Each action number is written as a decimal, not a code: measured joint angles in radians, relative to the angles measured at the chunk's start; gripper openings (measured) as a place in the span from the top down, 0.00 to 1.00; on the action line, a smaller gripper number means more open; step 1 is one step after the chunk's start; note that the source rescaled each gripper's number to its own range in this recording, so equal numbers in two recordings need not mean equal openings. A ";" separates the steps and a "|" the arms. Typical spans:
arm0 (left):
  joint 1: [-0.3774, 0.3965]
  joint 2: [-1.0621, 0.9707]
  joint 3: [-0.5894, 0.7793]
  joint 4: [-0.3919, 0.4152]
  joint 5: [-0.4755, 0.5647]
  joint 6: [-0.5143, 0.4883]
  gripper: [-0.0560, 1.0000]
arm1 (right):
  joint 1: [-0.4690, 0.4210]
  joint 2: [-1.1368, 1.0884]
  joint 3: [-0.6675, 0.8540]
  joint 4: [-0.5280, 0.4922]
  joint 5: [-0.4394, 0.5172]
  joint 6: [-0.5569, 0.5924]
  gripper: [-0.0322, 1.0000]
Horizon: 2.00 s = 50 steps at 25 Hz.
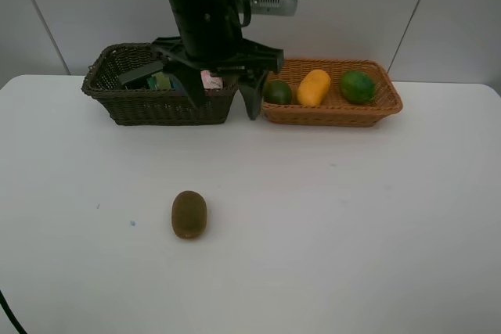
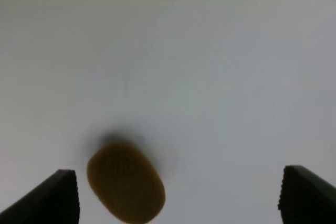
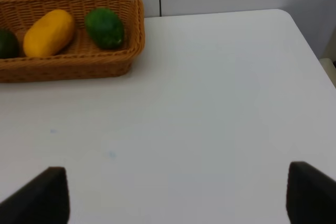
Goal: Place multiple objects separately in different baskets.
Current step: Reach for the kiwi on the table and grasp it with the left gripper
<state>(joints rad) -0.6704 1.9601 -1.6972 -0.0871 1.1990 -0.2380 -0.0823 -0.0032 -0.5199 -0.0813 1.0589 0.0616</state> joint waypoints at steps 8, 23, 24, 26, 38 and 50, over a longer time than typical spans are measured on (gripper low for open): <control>-0.002 -0.046 0.201 0.005 0.001 -0.223 0.00 | 0.000 0.000 0.000 0.000 0.000 0.000 0.00; -0.003 -0.055 0.530 -0.072 -0.267 -0.343 0.00 | 0.000 0.000 0.000 0.000 0.000 0.000 0.00; -0.003 -0.055 0.544 -0.078 -0.299 -0.344 0.00 | 0.000 0.000 0.000 0.000 0.000 0.000 0.00; -0.003 -0.056 0.573 -0.083 -0.346 -0.344 0.00 | 0.000 0.000 0.000 0.000 0.000 0.000 0.00; -0.003 -0.056 0.642 -0.086 -0.480 -0.344 0.00 | 0.000 0.000 0.000 0.000 0.000 0.000 0.00; -0.003 -0.042 0.643 -0.074 -0.483 -0.344 0.00 | 0.000 0.000 0.000 0.000 0.000 0.000 0.00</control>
<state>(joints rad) -0.6732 1.9186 -1.0538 -0.1614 0.7161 -0.5824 -0.0823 -0.0032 -0.5199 -0.0813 1.0589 0.0616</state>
